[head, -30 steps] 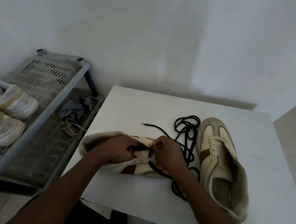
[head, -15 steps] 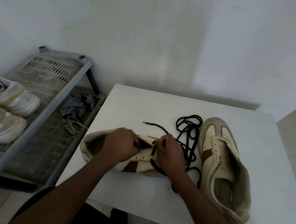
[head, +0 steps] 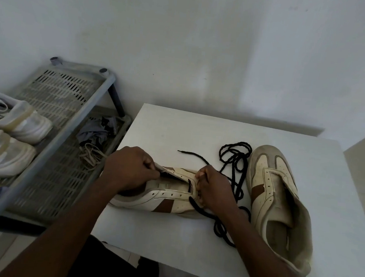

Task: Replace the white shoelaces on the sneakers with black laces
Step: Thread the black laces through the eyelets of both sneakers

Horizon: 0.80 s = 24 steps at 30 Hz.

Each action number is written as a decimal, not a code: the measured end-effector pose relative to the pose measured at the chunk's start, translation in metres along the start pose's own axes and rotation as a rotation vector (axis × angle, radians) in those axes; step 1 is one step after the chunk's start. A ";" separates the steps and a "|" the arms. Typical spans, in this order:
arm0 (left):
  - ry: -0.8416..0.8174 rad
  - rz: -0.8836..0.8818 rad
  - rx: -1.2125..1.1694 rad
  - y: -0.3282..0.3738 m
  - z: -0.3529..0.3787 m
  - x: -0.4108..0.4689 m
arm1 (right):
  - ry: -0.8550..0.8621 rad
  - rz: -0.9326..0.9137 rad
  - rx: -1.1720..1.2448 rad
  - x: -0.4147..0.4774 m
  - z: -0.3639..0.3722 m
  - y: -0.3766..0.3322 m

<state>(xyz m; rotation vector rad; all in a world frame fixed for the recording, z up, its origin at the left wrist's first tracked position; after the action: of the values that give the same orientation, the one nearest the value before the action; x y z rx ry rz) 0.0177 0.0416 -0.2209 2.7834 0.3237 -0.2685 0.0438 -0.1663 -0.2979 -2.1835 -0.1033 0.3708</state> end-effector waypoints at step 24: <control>-0.213 0.317 0.139 0.058 0.061 -0.014 | -0.051 -0.041 -0.337 -0.013 0.003 -0.022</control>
<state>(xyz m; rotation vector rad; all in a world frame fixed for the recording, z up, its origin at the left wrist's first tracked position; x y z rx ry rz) 0.0101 -0.0357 -0.2575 2.8507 -0.1934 -0.5194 0.0320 -0.1532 -0.2787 -2.4998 -0.2538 0.4094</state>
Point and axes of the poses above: each hand's wrist, its own x-axis towards the middle knuckle, its own z-axis out of the palm, y = z × x, the point moved 7 cm from there along x, towards the middle knuckle, and after that the axes turned 1 degree about -z, right-handed, at the moved point
